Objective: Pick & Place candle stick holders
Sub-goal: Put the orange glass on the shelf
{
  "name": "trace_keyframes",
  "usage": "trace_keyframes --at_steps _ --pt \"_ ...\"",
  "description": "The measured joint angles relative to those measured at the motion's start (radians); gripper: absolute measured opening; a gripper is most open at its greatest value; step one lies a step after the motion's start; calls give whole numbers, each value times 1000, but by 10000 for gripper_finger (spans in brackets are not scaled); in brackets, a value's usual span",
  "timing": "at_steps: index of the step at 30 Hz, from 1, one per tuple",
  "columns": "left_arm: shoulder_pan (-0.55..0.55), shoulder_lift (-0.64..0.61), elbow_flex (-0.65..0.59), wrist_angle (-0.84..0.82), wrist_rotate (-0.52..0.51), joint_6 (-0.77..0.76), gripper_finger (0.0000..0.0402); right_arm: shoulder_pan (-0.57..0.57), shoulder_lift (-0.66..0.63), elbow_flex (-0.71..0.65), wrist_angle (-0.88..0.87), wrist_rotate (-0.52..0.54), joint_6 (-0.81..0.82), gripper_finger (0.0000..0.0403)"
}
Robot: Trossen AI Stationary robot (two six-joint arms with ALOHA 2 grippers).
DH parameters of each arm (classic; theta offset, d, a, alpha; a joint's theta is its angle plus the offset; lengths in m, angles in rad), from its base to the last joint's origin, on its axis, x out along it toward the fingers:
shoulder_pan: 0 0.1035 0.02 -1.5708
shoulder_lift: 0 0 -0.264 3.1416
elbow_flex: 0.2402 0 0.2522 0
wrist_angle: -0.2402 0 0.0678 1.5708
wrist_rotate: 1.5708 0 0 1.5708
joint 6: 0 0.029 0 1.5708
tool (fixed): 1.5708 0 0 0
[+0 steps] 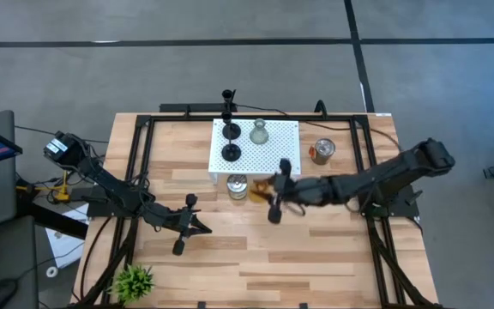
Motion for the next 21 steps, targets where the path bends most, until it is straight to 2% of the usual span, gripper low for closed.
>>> trace_keyframes --at_steps 4,7,13,21 --pt "0 0 0 0 0 0 8 -83 -42 22 -15 -67 -2 120" --pt "0 0 0 0 0 0 8 -142 -44 30 -17 -80 3 120" --pt "0 0 0 0 0 0 8 -246 -5 32 -12 -83 27 119" --pt "0 0 0 0 0 0 8 -328 58 31 -7 -120 85 116"
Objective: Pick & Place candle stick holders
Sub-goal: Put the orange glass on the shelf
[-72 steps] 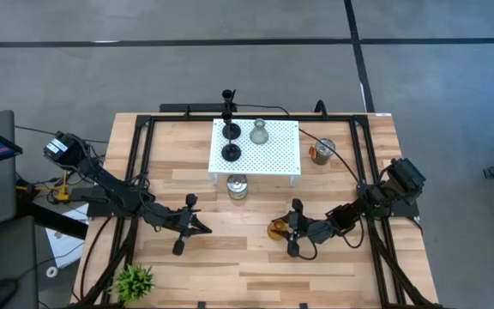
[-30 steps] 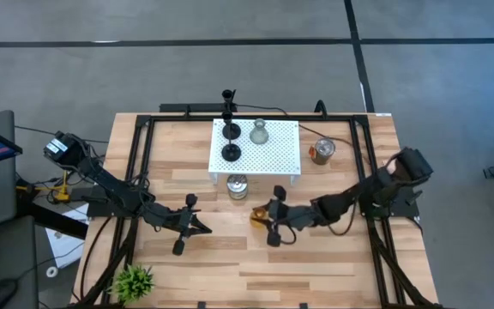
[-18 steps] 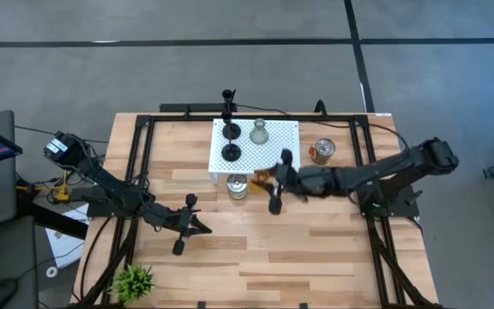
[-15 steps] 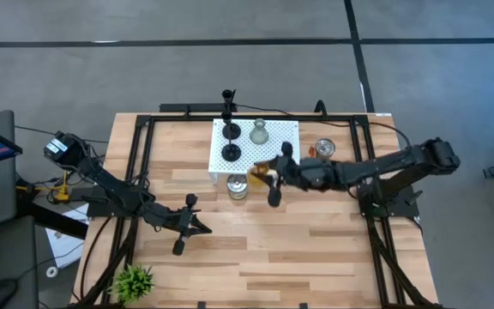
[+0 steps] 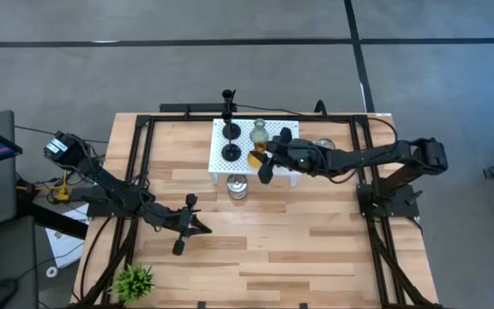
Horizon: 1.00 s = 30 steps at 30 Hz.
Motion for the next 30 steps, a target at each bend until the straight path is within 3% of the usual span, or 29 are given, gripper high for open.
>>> trace_keyframes --at_steps 30 --pt "0 0 0 -4 0 0 8 -75 15 0 -116 -10 53 121"
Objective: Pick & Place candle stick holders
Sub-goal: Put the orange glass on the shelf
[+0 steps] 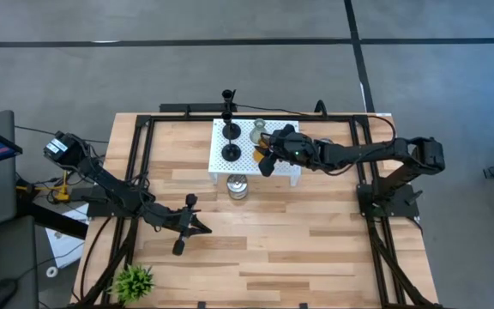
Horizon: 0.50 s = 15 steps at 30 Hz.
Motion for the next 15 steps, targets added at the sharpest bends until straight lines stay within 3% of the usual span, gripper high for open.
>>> trace_keyframes --at_steps 15 --pt "0 0 0 0 0 0 8 -18 0 0 2 -26 8 115"
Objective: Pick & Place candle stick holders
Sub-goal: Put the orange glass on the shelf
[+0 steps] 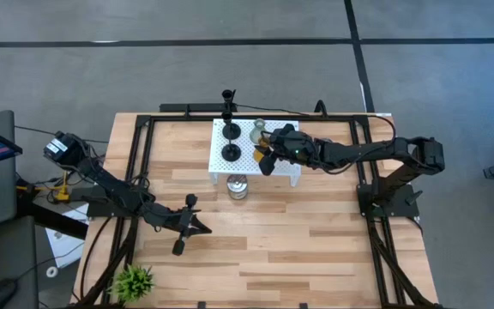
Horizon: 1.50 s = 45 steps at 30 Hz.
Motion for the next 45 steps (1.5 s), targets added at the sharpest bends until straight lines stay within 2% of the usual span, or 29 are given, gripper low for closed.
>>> trace_keyframes --at_steps 8,14,19,23,29,36,39,45 --pt "0 0 0 0 0 0 8 -1 1 0 0 0 0 118" --pt "0 0 0 0 0 0 8 -8 53 8 50 -48 9 122" --pt "0 0 0 0 0 0 8 -7 106 9 102 -48 8 122" --pt "0 0 0 0 0 0 8 -7 103 8 98 -48 6 116" --pt "0 0 0 -1 0 0 8 -5 53 0 52 -49 10 138" --pt "0 0 0 -1 0 0 8 16 43 0 41 -49 11 122" --pt "0 0 0 -1 0 0 8 24 45 0 39 -54 -13 139" --pt "0 0 0 -1 0 0 8 28 48 -2 17 -55 -11 206"
